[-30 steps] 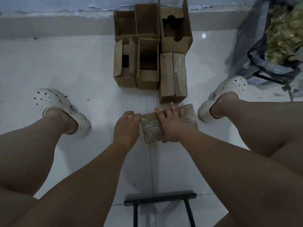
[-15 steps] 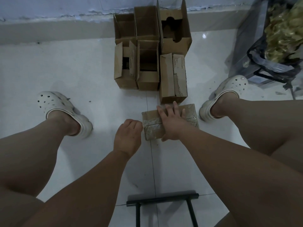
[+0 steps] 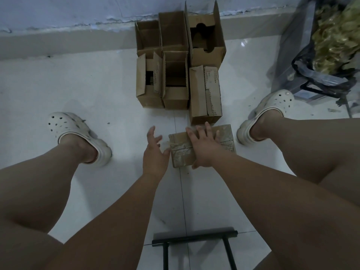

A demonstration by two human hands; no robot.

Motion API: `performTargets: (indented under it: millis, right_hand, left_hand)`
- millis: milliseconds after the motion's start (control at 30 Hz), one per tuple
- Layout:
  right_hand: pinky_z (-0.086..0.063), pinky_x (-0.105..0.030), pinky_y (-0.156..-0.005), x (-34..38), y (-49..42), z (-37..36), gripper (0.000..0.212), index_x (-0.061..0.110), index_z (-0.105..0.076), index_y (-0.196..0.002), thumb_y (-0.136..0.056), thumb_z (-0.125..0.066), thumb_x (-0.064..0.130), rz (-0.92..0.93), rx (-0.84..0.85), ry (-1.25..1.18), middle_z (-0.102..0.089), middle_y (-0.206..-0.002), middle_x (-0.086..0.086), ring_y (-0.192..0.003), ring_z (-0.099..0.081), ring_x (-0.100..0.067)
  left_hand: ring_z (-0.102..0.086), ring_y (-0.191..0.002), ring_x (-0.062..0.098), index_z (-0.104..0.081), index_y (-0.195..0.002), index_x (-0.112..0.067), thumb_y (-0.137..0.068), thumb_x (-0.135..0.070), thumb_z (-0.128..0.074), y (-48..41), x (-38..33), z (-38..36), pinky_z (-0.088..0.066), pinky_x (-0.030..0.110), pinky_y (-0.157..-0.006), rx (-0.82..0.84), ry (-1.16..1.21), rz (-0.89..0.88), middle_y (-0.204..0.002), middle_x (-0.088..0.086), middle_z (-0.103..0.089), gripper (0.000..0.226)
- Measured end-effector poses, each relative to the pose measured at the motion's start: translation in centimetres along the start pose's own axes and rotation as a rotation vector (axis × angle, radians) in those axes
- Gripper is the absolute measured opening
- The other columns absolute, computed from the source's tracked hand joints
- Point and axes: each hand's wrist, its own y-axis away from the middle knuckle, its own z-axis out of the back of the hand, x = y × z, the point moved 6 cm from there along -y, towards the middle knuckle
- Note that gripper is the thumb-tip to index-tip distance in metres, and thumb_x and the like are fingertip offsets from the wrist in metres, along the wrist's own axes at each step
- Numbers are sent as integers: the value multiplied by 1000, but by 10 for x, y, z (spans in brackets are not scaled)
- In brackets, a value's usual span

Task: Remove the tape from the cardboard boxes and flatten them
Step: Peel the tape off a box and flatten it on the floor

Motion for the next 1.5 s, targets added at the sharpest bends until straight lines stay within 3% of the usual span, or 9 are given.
performTargets:
  millis: [100,200,267,400,533,767,967,1267,1500]
  right_hand:
    - [6,-64,-114,0,0,0,125,24,15,-153,-75,-81,37,-1,6,-1,11,-161,-13,-144,24,-41]
    - [6,-64,-114,0,-1,0,125,24,15,-153,-75,-81,37,-2,8,1,11,-161,-13,-144,24,-40]
    - [6,-64,-114,0,-2,0,125,24,15,-153,-75,-81,37,-2,7,-2,10,-161,-13,-144,24,-41]
    - [7,-65,-113,0,-2,-2,127,24,16,-153,-74,-82,38,-6,13,-1,10,-160,-14,-144,24,-41]
    - [6,-65,-114,0,-3,-2,127,24,17,-153,-74,-82,38,-10,15,1,9,-160,-14,-144,24,-41]
    - [6,-65,-114,0,-5,-4,127,24,16,-153,-73,-82,40,-6,3,12,8,-160,-14,-144,23,-42]
    - [7,-65,-113,-2,-8,-6,128,25,16,-152,-72,-82,42,-16,-8,13,9,-160,-14,-144,23,-42]
    - [8,-65,-112,-1,-7,-6,127,24,15,-153,-73,-82,41,-11,-17,0,8,-159,-13,-143,24,-42]
    - [8,-65,-111,0,-9,-5,125,24,13,-153,-73,-82,39,-21,-24,-18,9,-159,-13,-143,25,-42]
  left_hand:
    - [-51,-119,21,-42,-141,-16,-93,5,-46,-9,12,-8,-45,28,-94,99,163,178,-136,6,-50,52]
    - [-62,-86,16,-69,-100,-26,-93,6,-42,-10,10,-16,-48,21,-73,147,430,243,-91,-5,-67,42]
    - [-66,-81,14,-70,-84,-33,-92,4,-45,-9,12,-18,-53,22,-72,124,474,255,-85,-5,-70,45]
    - [-58,-75,22,-70,-78,-14,-89,-5,-45,-8,23,-22,-50,35,-71,7,273,274,-86,15,-70,29]
    - [-46,-63,17,-63,-64,-19,-88,-6,-50,-12,29,-22,-40,30,-61,-26,323,331,-64,2,-57,30]
    - [-35,-61,19,-54,-65,-3,-85,0,-55,-22,38,-26,-30,31,-61,-16,344,438,-64,11,-46,20]
    - [-46,-60,21,-49,-64,-7,-89,-4,-46,-31,21,-21,-30,24,-53,-22,-85,304,-61,6,-48,25]
    - [-55,-78,25,-61,-72,-7,-84,9,-41,-22,36,-28,-48,39,-75,-27,422,420,-83,17,-63,27]
    - [-56,-70,17,-60,-74,-10,-87,9,-41,-22,34,-23,-49,27,-69,-22,463,386,-74,6,-62,30]
